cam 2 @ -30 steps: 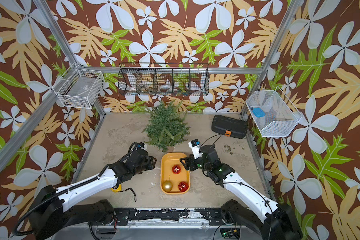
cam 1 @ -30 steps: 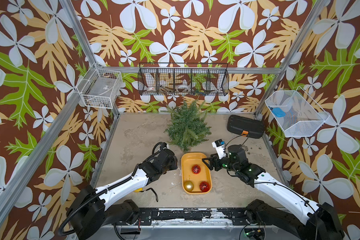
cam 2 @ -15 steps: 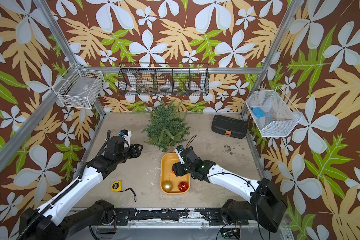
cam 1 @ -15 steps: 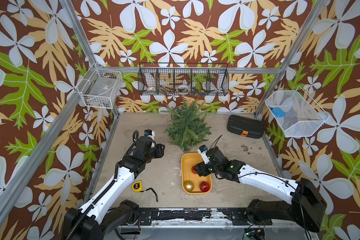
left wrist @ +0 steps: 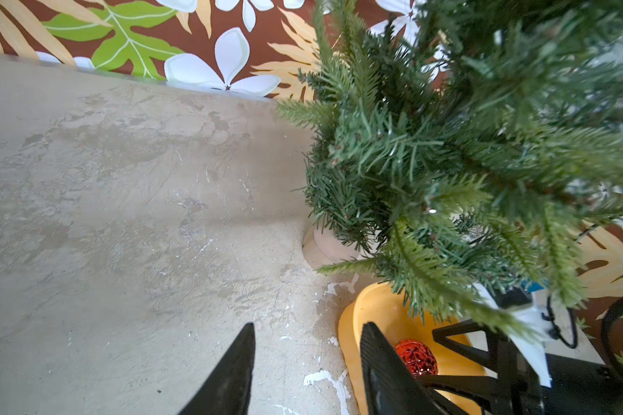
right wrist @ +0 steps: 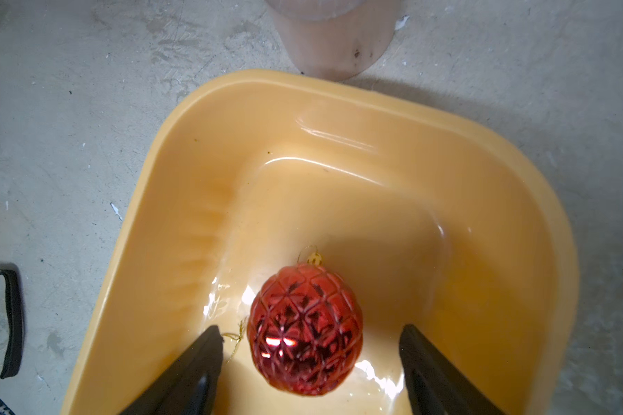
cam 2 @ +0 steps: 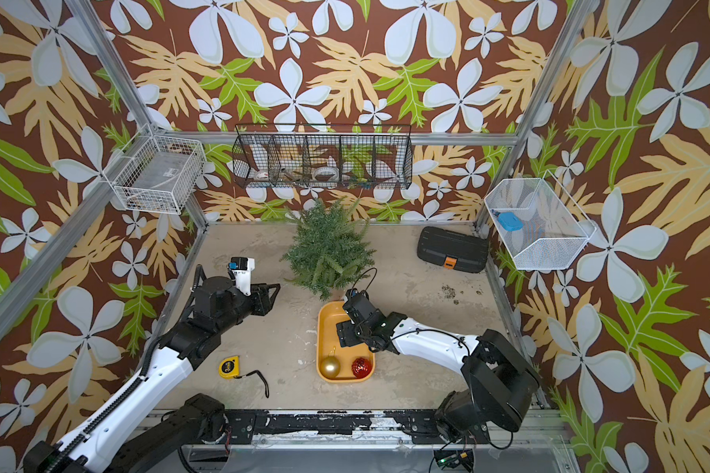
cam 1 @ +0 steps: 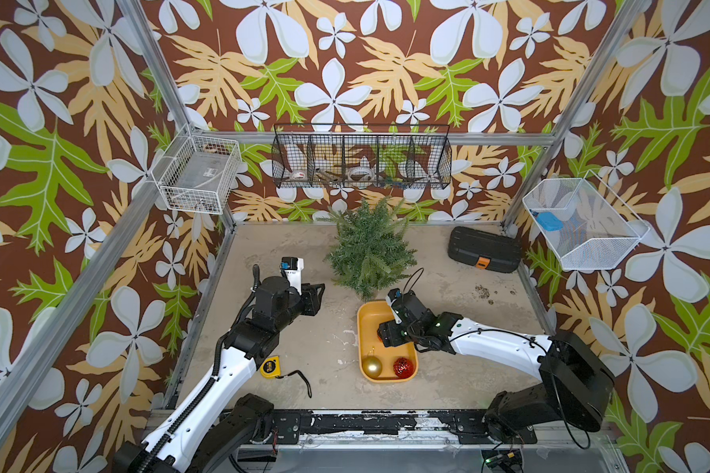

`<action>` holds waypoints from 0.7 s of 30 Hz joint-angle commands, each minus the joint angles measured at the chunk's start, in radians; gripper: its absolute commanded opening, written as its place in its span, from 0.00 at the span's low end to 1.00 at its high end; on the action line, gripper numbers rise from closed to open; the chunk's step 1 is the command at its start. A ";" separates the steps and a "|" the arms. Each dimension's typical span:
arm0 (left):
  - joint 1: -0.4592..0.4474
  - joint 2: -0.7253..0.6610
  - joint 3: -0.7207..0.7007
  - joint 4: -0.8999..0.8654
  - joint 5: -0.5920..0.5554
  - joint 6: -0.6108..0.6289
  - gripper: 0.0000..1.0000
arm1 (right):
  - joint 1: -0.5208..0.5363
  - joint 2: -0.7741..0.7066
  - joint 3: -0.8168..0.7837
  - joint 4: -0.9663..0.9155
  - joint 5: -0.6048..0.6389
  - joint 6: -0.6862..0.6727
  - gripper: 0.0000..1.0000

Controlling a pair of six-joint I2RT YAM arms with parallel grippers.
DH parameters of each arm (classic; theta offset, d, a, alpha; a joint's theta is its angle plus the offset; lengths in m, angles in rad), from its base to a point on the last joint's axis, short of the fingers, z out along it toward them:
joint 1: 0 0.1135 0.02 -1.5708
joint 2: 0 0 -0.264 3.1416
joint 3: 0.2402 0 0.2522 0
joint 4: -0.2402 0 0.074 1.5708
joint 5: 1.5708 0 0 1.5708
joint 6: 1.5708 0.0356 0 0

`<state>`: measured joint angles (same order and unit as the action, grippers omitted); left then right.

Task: Decorate the small christmas tree with ornaments
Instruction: Pick up an ornament from the container.

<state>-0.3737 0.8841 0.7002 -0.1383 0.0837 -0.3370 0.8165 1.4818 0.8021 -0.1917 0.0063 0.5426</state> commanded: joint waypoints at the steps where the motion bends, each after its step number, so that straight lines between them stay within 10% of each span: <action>1: 0.007 -0.024 -0.008 0.054 0.007 -0.002 0.49 | 0.003 0.019 0.002 0.013 0.021 0.022 0.79; 21: 0.027 -0.083 -0.037 0.082 0.021 0.002 0.49 | 0.046 0.124 0.069 -0.011 0.034 0.028 0.72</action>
<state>-0.3496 0.8024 0.6643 -0.0864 0.0959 -0.3393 0.8581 1.6009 0.8642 -0.1768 0.0277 0.5613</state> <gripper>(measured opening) 0.492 0.722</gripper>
